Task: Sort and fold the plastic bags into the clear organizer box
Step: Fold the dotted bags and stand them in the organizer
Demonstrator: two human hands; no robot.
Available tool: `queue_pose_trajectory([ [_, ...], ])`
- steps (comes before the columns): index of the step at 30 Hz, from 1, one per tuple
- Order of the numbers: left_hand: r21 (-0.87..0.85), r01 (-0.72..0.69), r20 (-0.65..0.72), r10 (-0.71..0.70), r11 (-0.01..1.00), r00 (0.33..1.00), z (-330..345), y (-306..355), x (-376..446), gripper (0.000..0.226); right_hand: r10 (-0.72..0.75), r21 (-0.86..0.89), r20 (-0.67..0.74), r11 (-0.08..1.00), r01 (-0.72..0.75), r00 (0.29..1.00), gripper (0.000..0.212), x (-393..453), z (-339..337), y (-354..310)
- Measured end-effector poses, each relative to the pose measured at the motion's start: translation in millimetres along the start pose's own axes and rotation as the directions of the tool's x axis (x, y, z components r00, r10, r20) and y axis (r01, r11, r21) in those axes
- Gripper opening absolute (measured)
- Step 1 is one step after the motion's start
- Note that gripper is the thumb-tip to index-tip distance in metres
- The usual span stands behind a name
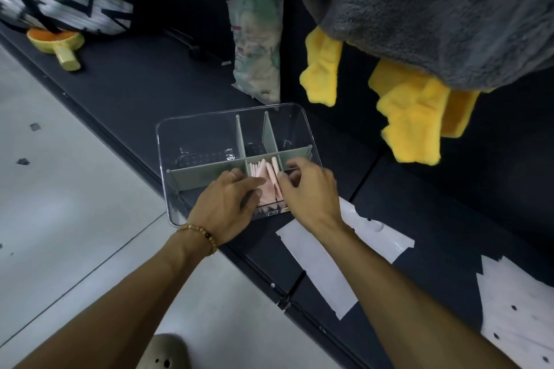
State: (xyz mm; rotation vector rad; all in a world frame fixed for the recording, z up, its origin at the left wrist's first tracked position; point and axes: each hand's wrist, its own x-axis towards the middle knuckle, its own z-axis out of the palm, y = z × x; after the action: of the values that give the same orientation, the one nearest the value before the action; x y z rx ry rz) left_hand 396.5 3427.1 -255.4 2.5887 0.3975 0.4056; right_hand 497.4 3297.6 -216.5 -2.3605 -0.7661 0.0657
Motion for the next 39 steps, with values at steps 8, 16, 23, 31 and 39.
queue_pose_trajectory([
  [8, -0.046, 0.073, 0.044, -0.071, 0.996, 0.996, -2.8, 9.6, 4.4, 0.030, -0.046, 0.041, 0.046, 0.998, 0.044, 0.998, 0.016, -14.8, -8.2, 8.4],
  [16, -0.752, 0.357, 0.114, -0.424, 0.554, 0.898, -4.9, 83.4, -43.9, 0.013, 0.080, -0.136, 0.107, 0.989, -0.065, 0.991, 0.025, -106.7, -36.1, 80.9],
  [23, -0.691, 0.516, 0.300, -0.449, 0.506, 0.842, 36.5, 111.1, -88.4, 0.024, 0.023, -0.282, 0.318, 0.957, 0.072, 0.948, 0.047, -168.0, -45.6, 119.9],
  [31, 0.060, -0.248, 0.542, 0.177, 0.967, 0.822, 65.3, 111.6, -91.3, 0.096, 0.159, 0.068, 0.381, 0.977, -0.200, 0.911, 0.030, -185.5, -96.4, 143.6],
  [39, -0.235, 0.213, 0.338, -0.126, 0.948, 0.933, 66.6, 139.1, -85.1, 0.033, 0.399, 0.276, 0.271, 0.840, -0.467, 0.876, 0.056, -186.8, -126.1, 152.1],
])
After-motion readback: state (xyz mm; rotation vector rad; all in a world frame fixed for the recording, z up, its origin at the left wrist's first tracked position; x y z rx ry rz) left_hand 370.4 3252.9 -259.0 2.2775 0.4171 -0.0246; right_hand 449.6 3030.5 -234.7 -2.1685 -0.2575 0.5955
